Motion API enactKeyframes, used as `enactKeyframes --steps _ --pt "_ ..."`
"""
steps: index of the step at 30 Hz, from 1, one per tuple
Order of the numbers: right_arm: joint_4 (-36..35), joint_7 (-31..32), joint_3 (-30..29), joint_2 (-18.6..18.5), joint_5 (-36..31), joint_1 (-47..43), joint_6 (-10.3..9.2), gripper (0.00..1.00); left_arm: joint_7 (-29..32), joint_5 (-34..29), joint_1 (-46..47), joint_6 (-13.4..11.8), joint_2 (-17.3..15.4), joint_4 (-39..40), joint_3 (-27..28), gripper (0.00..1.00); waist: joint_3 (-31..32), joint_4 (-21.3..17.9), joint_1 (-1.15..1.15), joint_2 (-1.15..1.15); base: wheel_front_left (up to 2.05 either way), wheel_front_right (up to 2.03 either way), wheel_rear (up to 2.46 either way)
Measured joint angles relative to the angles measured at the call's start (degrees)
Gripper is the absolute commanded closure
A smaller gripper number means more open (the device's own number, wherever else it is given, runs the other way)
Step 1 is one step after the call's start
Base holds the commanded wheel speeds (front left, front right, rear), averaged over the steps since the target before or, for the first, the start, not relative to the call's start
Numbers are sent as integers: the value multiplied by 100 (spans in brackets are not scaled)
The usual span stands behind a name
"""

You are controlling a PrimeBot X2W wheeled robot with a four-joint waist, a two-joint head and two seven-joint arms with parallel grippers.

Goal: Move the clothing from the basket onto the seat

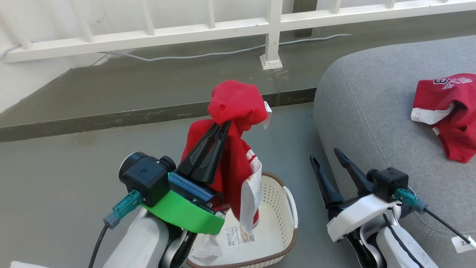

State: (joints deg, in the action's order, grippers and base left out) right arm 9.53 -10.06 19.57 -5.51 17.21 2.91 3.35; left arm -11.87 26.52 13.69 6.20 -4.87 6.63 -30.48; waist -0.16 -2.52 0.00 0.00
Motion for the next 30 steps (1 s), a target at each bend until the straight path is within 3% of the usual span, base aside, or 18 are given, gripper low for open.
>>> enactKeyframes --steps 10,22,30 --pt "-700 1 236 40 53 49 27 0 123 -1 -108 -67 -34 182 -9 100 -11 -33 0 0 0 0 0" --pt "-1556 412 1143 170 480 138 269 0 218 -2 -112 -116 -121 357 -29 100 -26 -46 0 0 0 0 0" --pt "-1491 717 1623 164 544 164 319 0 281 -8 -114 -119 -125 498 -101 100 -49 -40 0 0 0 0 0"
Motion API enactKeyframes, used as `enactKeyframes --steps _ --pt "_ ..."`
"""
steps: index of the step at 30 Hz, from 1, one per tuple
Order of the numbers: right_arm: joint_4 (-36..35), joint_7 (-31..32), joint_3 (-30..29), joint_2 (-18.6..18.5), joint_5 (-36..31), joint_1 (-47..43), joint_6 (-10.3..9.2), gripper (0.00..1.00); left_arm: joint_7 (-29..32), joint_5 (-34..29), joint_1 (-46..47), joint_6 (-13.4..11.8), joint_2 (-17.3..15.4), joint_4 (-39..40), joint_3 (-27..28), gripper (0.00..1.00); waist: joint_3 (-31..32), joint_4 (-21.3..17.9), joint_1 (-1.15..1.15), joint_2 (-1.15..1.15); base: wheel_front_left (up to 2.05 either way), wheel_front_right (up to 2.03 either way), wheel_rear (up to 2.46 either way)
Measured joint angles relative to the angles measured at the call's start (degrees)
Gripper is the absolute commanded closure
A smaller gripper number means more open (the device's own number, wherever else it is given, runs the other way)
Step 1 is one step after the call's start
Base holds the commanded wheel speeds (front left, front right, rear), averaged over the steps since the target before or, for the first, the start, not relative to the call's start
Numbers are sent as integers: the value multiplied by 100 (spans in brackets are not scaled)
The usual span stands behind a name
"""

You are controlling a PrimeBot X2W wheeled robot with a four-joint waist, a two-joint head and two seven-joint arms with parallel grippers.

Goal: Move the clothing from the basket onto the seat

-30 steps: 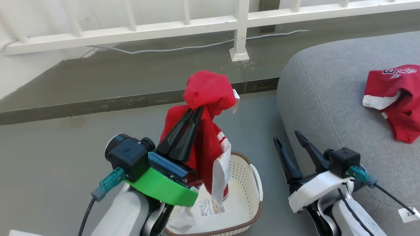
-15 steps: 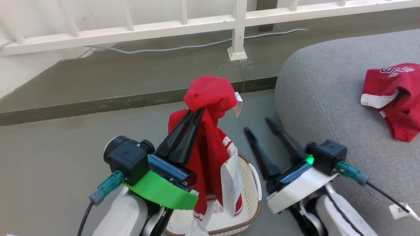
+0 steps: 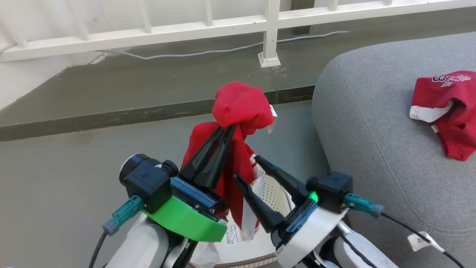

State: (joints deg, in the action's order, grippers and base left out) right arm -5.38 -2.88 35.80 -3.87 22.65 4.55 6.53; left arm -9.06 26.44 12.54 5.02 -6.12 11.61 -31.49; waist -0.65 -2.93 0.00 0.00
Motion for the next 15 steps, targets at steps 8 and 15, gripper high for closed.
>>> enactKeyframes --steps 8,15 --pt "361 103 140 -34 -155 286 1 0 46 1 0 1 20 25 -156 100 9 76 0 0 0 0 0" --pt "701 125 291 -26 -196 584 2 100 59 2 0 8 26 54 -231 100 1 118 0 0 0 0 0"
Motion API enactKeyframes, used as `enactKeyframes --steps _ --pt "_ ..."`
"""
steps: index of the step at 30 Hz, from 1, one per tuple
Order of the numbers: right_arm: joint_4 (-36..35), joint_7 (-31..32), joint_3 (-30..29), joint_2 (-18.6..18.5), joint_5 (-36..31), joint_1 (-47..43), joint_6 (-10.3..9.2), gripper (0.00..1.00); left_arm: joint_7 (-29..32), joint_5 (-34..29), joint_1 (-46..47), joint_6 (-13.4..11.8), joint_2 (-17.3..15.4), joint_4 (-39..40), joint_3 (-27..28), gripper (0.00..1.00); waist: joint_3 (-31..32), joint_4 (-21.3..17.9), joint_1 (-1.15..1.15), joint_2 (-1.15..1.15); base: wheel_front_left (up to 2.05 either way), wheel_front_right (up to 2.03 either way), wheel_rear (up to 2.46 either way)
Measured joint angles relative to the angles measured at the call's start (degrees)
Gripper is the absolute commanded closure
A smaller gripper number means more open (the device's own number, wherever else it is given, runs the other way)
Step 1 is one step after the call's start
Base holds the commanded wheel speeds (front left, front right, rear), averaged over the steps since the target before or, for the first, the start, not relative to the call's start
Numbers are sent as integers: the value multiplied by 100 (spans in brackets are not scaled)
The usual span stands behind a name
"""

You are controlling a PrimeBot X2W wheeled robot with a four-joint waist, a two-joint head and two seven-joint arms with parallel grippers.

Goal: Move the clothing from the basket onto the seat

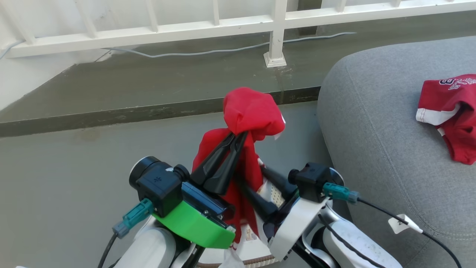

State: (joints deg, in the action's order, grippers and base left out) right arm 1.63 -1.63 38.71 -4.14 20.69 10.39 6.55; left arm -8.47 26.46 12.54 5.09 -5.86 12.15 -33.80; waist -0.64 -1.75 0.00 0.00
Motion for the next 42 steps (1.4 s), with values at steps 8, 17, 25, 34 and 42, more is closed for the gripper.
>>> enactKeyframes --steps 8,17,25,34,42 --pt "246 -22 103 10 71 119 16 100 36 3 0 1 0 5 -47 100 -6 30 0 0 0 0 0" --pt "398 -151 98 11 158 266 49 100 86 -2 1 1 -20 2 -42 0 11 -12 0 0 0 0 0" --pt "563 -298 -80 14 249 388 49 100 137 -3 -1 -5 -49 -38 -40 0 41 -117 0 0 0 0 0" --pt "810 -397 -378 -89 256 443 -15 100 377 -214 -196 -4 -290 -215 -245 0 50 -237 0 0 0 0 0" --pt "959 -497 -708 -202 301 456 -218 100 546 -321 -326 -3 -397 -263 -485 0 -29 -394 0 0 0 0 0"
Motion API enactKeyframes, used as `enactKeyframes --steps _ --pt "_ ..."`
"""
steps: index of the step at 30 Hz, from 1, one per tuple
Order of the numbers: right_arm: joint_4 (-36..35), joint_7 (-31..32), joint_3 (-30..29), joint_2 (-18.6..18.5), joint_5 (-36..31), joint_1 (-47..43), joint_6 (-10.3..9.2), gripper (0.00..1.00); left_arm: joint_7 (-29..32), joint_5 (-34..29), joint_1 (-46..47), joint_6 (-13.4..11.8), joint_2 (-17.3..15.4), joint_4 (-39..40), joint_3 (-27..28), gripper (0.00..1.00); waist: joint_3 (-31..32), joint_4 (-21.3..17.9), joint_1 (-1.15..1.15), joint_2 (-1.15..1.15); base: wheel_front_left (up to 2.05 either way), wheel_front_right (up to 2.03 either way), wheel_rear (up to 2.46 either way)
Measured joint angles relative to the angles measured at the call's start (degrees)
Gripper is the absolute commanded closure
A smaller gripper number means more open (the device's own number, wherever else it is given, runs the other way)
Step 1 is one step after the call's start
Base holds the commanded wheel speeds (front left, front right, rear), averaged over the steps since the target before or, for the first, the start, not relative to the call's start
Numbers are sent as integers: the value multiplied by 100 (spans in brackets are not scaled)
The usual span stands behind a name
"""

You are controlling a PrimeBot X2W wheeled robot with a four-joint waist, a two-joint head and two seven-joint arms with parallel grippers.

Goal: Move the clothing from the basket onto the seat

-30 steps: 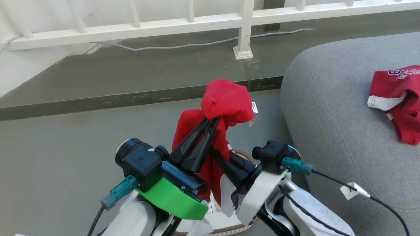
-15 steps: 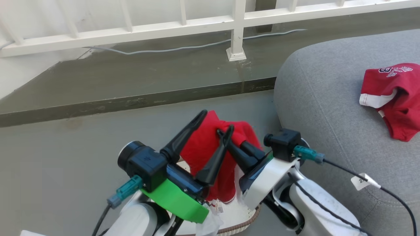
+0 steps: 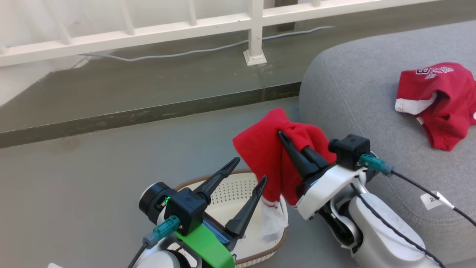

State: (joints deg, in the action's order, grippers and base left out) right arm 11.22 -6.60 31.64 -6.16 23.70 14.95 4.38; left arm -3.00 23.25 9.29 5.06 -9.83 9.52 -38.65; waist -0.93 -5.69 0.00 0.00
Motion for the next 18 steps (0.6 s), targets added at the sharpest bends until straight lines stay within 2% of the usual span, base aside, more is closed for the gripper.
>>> enactKeyframes --steps 18 --pt "189 -304 -567 -154 116 107 -282 100 180 -259 -9 -52 -81 12 -20 0 -474 -714 0 0 0 0 0"
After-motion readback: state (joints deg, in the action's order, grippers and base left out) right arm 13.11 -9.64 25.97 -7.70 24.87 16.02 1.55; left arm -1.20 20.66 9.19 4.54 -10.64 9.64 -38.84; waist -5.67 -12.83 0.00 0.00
